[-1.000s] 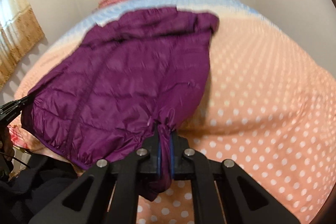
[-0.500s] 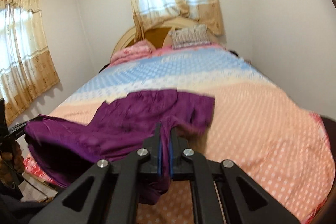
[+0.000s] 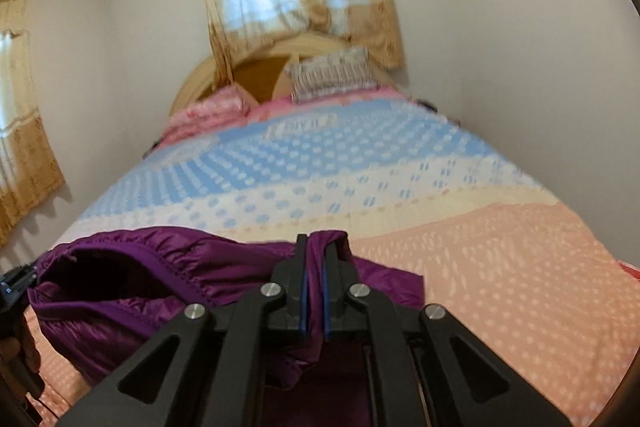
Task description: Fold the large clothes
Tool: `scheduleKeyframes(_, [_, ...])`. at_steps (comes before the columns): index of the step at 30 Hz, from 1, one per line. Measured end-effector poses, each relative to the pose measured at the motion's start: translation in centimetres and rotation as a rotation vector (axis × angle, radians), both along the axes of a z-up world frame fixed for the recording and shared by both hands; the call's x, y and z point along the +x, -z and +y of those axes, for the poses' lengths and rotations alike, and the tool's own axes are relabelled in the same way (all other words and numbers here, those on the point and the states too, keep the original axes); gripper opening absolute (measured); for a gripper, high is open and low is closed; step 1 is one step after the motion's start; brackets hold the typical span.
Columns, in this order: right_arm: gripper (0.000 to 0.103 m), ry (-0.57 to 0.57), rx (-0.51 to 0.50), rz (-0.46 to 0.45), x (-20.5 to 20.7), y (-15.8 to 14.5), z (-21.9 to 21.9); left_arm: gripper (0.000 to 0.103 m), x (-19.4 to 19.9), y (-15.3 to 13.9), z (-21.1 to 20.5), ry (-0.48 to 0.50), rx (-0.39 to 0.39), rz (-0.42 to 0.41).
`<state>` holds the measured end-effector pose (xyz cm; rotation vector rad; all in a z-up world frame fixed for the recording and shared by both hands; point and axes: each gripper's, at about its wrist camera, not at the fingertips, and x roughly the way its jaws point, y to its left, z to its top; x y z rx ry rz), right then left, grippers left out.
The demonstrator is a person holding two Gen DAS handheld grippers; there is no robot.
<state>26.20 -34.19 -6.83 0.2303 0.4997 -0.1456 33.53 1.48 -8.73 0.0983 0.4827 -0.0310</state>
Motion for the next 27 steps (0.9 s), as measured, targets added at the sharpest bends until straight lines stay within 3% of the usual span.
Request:
scheduleKeyframes(1, [0.007, 0.002, 0.006, 0.016, 0.5, 0.7, -0.4, 0.095, 0.3, 0.1, 0.3, -0.026, -0.012, -0.011])
scheduleKeyframes(4, [0.014, 0.001, 0.026, 0.039, 1.7, 2.4, -1.3, 0.098, 1.4, 0.4, 1.6, -0.114, -0.043, -0.069])
scheduleKeyframes(5, [0.029, 0.012, 0.028, 0.051, 2.4, 2.9, -1.6, 0.098, 2.3, 0.9, 1.3, -0.118, -0.034, -0.048])
scheduleKeyframes(8, [0.089, 0.073, 0.04, 0.057, 4.2, 3.5, -2.5, 0.098, 4.0, 1.9, 0.1, -0.154, 0.013, -0.001])
scheduleKeyframes(13, [0.087, 0.096, 0.046, 0.05, 5.1, 3.3, -1.4, 0.098, 4.5, 3.0, -3.3, -0.202, 0.091, 0.004])
scheduleKeyframes(16, [0.087, -0.01, -0.041, 0.063, 4.9, 3.8, 2.5, 0.098, 4.2, 3.3, -5.5, -0.154, 0.101, -0.016])
scheduleKeyframes(20, [0.07, -0.16, -0.125, 0.167, 6.4, 6.3, 6.6, 0.098, 6.0, 5.2, -8.4, -0.143, 0.226, 0.003])
scheduleKeyframes(22, [0.069, -0.144, -0.21, 0.231, 7.7, 7.4, 7.4, 0.098, 8.1, 6.3, -8.8, -0.175, 0.288, 0.037])
scheduleKeyframes(24, [0.069, -0.088, -0.222, 0.312, 9.5, 8.2, 6.5, 0.098, 10.1, 7.1, -8.1, -0.227, 0.31, 0.081])
scheduleKeyframes(27, [0.07, 0.004, -0.237, 0.354, 11.3, 8.8, 4.4, 0.098, 12.5, 8.0, -5.7, -0.304, 0.245, 0.157])
